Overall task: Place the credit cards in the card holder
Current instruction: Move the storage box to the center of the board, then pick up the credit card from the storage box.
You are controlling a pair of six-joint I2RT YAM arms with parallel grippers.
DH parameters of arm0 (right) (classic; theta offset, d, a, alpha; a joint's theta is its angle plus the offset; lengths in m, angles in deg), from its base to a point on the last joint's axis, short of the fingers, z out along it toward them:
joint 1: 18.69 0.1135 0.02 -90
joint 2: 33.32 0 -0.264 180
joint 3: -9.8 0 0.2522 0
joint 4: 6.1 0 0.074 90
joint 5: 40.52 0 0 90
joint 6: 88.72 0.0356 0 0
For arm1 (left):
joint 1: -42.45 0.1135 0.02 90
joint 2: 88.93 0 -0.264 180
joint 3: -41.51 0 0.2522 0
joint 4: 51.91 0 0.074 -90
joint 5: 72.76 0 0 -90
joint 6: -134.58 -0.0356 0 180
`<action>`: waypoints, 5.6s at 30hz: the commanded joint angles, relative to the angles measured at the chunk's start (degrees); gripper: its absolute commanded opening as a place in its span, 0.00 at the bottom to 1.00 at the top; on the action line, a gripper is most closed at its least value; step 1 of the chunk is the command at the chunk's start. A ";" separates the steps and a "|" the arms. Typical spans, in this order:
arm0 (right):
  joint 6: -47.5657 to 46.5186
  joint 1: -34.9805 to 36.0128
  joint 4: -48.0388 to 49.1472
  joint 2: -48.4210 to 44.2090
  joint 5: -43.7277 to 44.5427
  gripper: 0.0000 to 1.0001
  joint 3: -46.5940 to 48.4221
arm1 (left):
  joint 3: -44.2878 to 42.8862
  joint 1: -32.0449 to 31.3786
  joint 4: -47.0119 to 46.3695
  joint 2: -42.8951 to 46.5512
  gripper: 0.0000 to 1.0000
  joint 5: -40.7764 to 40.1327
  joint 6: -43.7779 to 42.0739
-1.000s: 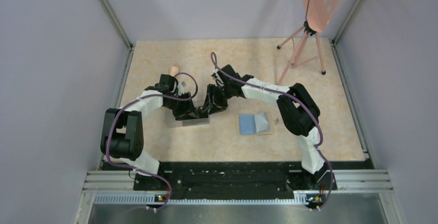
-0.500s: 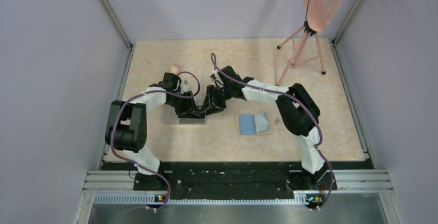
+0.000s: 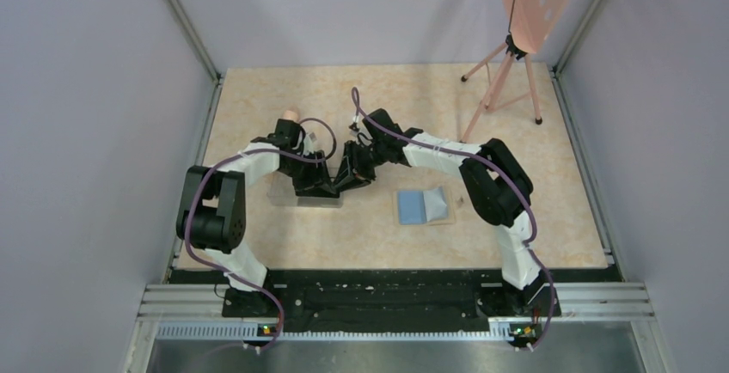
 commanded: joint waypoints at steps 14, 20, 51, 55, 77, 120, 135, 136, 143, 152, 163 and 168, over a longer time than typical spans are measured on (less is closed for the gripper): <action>-1.62 0.39 0.62 -1.03 -1.17 0.29 1.86 | -0.93 -0.31 1.01 1.39 0.43 -2.95 -2.07; -1.35 0.44 0.88 -1.44 -1.01 0.28 0.61 | -0.65 -0.31 0.43 1.72 0.25 -2.37 -2.07; -1.73 0.43 -0.30 -0.62 -2.18 0.24 0.68 | -3.53 -3.69 4.91 2.92 0.16 -10.92 -5.50; -1.73 0.44 -0.40 -0.29 -2.32 0.24 0.90 | -3.91 -3.87 4.82 3.32 0.10 -10.60 -5.33; -2.26 0.48 -1.01 -0.26 -2.71 0.23 0.12 | -3.91 -4.09 3.32 6.33 0.07 -4.60 -4.32; -3.86 -0.20 -1.50 -5.83 1.56 0.25 -1.11 | -1.34 -4.00 -4.38 0.21 0.07 5.56 -1.74; -6.79 -3.48 -2.16 -17.73 8.84 0.65 -8.21 | -5.16 -4.03 2.53 14.64 0.00 -2.25 -4.76; -6.73 -3.90 -0.85 -18.76 8.72 0.68 -9.18 | -5.56 -4.03 2.76 16.07 0.00 -2.01 -5.06; -2.98 -8.52 8.94 -25.75 2.21 0.74 -16.98 | -6.41 -4.00 -2.31 22.08 0.00 9.93 -1.66; 3.71 -11.91 27.54 -33.26 -6.80 0.69 -27.90 | -2.97 -4.00 -19.74 24.78 0.00 23.28 11.64; 17.44 -11.89 52.11 -31.73 -12.11 0.49 -32.52 | 2.37 -4.07 -27.81 25.72 0.00 30.53 18.44; 19.97 -10.74 54.43 -29.75 -14.24 0.39 -30.73 | 5.51 -4.09 -30.92 27.62 0.00 31.60 20.99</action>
